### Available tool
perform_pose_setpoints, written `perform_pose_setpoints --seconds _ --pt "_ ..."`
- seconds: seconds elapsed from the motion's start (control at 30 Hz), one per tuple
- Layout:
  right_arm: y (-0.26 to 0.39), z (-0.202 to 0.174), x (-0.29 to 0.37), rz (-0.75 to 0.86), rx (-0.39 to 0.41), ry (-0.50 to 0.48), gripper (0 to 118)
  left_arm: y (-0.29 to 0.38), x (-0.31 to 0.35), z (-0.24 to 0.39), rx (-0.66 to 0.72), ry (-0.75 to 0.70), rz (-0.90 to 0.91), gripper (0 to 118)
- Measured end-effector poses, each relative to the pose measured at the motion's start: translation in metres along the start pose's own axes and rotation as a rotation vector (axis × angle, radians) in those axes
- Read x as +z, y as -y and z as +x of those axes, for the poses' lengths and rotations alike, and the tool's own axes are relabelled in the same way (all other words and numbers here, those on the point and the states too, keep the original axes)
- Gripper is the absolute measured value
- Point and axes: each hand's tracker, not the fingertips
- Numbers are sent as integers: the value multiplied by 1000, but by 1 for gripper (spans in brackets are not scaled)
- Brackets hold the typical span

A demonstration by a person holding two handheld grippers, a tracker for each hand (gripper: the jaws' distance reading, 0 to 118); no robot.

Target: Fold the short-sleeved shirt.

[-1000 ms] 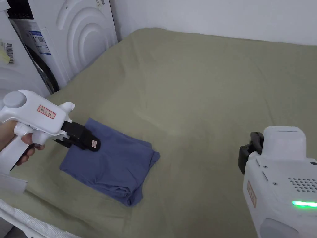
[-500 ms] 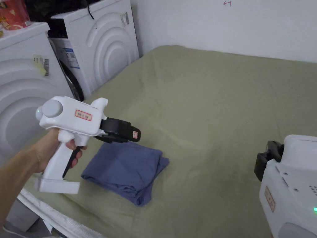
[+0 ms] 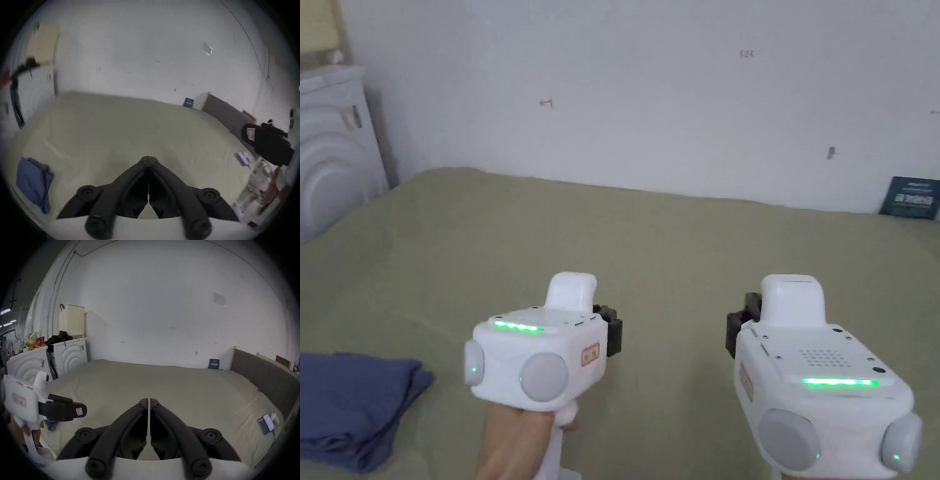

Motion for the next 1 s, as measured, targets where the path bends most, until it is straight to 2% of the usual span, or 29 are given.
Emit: perform_pose_setpoints --seconds 0.07,0.17,0.27,0.37,0.43,0.93,0.97,1.0 --pt "2 24 7 18 -32 15 4 -1 8 31 3 -49 67 0" --pt "4 46 18 33 -26 58 4 -3 19 59 -67 -117 136 0" --pt "7 63 28 47 -16 88 4 -10 36 78 -143 -145 203 0" --pt "8 74 35 63 -38 107 4 -13 48 88 -178 -140 252 0" --pt "7 79 40 80 -44 111 4 -14 54 92 -214 -161 285 0" --pt "-6 84 40 124 -60 108 4 -26 68 79 -179 -202 331 5" --pt "-7 84 39 126 -58 111 4 -26 68 78 -176 -210 329 11" --pt "-8 84 39 130 -57 112 6 -27 68 76 -168 -211 334 28"
